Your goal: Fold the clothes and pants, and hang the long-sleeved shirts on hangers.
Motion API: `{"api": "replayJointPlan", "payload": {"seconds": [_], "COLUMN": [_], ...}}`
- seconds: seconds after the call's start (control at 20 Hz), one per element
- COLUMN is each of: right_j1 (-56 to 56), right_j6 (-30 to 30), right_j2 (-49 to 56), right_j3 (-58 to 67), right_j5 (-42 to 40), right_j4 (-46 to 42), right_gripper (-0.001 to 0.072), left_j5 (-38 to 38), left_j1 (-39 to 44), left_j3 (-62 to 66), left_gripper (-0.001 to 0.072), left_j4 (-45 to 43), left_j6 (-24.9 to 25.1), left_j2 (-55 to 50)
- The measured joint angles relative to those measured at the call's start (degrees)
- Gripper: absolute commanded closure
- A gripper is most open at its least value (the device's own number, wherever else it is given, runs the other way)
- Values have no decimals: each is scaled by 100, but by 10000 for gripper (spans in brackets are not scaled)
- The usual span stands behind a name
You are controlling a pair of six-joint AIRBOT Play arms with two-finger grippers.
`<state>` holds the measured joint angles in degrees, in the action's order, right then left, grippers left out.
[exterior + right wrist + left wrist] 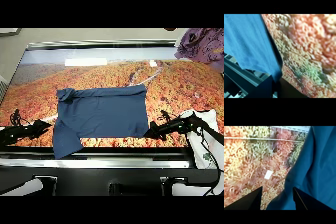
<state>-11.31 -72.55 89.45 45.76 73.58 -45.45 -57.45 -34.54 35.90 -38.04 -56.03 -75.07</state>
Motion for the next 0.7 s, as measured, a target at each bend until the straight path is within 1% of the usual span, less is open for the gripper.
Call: {"api": "replayJointPlan", "payload": {"seconds": [0.25, 0.5, 0.55, 0.6, 0.65, 0.7], "right_j1": [0, 0, 0, 0, 0, 0], "right_j6": [-127, -166, -168, -190, -190, -190], "right_j2": [0, 0, 0, 0, 0, 0], "right_j3": [0, 0, 0, 0, 0, 0], "right_j5": [63, 109, 120, 122, 127, 129], "right_j4": [0, -9, -9, -9, -7, 0], "right_gripper": [681, 681, 681, 681, 681, 682], "left_j5": [26, -22, -24, -33, -28, -26], "left_j1": [26, 238, 306, 374, 431, 470], "left_j3": [-59, -66, -68, -66, -68, -70], "left_gripper": [264, 266, 291, 434, 673, 686], "left_j4": [599, 935, 960, 1005, 994, 1001], "left_j6": [415, 621, 643, 658, 662, 682], "left_j2": [-273, -387, -431, -479, -522, -549]}}
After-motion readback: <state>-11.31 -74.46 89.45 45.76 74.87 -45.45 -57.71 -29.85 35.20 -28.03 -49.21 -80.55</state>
